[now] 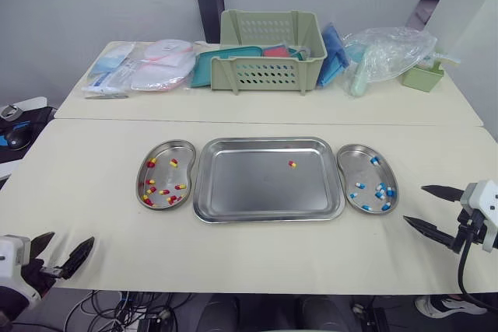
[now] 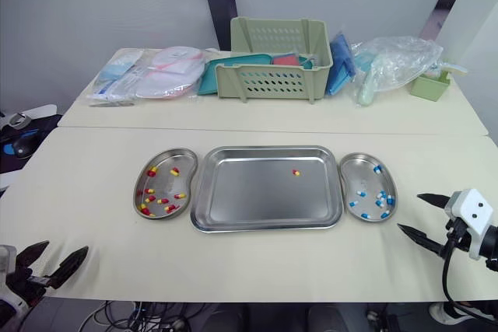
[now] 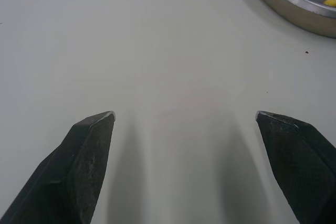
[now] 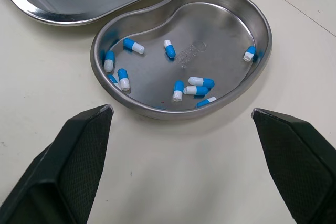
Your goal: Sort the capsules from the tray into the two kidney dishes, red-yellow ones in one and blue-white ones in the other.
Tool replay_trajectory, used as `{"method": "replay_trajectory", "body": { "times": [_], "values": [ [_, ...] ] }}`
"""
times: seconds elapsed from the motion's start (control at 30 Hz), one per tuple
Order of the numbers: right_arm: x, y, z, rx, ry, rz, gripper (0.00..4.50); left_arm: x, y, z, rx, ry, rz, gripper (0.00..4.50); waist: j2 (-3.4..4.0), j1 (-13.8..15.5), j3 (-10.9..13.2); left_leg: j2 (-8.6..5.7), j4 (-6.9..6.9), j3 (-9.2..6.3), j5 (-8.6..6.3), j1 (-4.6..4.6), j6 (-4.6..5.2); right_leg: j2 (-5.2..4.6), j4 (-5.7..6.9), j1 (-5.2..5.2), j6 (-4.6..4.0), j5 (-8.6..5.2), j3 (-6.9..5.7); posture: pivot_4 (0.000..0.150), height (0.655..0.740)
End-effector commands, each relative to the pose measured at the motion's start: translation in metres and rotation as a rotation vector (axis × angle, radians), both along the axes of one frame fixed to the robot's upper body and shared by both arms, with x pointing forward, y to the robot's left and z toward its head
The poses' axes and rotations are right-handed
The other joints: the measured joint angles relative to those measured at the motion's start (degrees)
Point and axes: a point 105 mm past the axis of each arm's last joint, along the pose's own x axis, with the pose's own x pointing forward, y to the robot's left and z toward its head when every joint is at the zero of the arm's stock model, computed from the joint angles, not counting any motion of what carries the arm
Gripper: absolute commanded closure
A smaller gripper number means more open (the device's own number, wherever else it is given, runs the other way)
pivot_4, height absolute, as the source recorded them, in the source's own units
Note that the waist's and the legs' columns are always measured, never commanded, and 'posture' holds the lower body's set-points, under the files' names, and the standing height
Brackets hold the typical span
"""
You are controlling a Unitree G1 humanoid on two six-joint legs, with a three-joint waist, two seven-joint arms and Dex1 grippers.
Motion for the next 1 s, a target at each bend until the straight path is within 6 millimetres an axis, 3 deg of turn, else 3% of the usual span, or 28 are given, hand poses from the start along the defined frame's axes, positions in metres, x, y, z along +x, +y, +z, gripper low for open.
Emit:
{"method": "replay_trajectory", "body": {
  "times": [0.03,0.57,0.87,1.0],
  "values": [
    [0.003,0.004,0.010,-0.010,-0.047,0.019,0.00,0.001,-0.007,0.007,0.018,-0.012,-0.040,0.03,0.00,0.00,0.00,0.00,0.00,0.00,0.00,0.00,0.00,0.00,0.00,0.00,0.00,0.00,-0.01,0.150,0.7400],
    [-0.002,0.014,0.010,-0.023,-0.046,0.081,0.00,0.002,-0.049,0.010,-0.011,-0.020,-0.238,0.03,0.00,0.01,0.00,0.00,0.00,0.01,0.00,0.00,0.00,0.00,0.00,0.01,0.00,0.00,0.00,0.150,0.7400],
    [-0.049,0.082,0.006,0.089,-0.002,0.270,0.00,-0.002,-0.067,0.006,-0.026,0.013,-0.334,0.03,-0.01,0.07,-0.01,0.01,0.00,-0.02,0.00,-0.02,0.00,0.01,-0.02,0.02,0.00,0.00,-0.02,0.150,0.7400],
    [-0.056,0.116,-0.006,0.156,-0.052,0.271,0.00,-0.004,-0.071,0.005,-0.032,0.021,-0.345,0.03,-0.13,0.06,-0.08,0.03,-0.01,-0.05,0.00,-0.02,0.00,0.02,-0.01,0.01,0.00,0.00,-0.05,0.150,0.7400]
  ]
}}
